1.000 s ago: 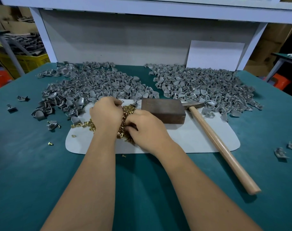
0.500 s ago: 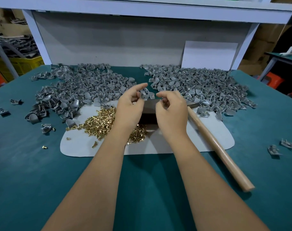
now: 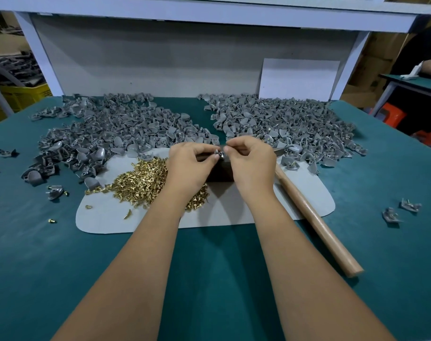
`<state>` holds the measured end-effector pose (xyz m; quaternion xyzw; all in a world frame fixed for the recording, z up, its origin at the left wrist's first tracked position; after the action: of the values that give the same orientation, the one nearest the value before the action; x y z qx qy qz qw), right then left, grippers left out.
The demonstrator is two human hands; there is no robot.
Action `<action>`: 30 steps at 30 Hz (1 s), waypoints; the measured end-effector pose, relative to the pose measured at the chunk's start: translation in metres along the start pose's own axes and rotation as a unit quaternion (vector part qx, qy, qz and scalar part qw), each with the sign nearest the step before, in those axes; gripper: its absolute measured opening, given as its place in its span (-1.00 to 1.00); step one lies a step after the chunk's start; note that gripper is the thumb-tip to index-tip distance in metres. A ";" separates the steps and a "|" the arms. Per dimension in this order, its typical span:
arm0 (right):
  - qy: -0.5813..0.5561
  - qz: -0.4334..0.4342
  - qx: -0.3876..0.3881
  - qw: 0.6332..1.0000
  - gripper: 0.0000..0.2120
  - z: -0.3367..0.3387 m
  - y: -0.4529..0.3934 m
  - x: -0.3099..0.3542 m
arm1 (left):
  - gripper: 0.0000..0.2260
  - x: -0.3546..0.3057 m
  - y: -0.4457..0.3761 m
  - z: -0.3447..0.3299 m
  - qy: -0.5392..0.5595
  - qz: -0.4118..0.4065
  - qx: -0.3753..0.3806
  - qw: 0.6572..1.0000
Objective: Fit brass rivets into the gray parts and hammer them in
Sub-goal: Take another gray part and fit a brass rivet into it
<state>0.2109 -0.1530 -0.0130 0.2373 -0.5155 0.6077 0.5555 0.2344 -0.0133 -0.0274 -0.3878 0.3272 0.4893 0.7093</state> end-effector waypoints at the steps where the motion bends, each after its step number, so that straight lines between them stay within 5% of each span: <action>1: 0.003 -0.004 0.002 1.000 -0.83 0.000 0.000 -0.001 | -0.85 0.001 -0.001 0.000 -0.007 0.003 -0.002 1.000; 21: 0.050 -0.043 0.040 0.997 -0.93 -0.003 0.000 -0.003 | -0.85 0.002 -0.002 0.002 -0.017 -0.017 0.001 1.000; 30: 0.073 -0.038 0.065 0.994 -0.79 -0.002 -0.002 -0.003 | -0.82 0.004 -0.001 0.003 0.001 -0.001 -0.008 1.000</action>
<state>0.2138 -0.1529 -0.0155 0.2477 -0.4236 0.6341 0.5976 0.2367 -0.0091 -0.0293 -0.3940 0.3239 0.4909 0.7062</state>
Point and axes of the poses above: each hand's wrist, its own y-axis away from the middle knuckle, its own z-axis out of the back of the hand, x = y × z, the point moved 5 cm from there along -y, towards the middle knuckle, and after that the axes turned 13 degrees about x, right-handed, at the moved point
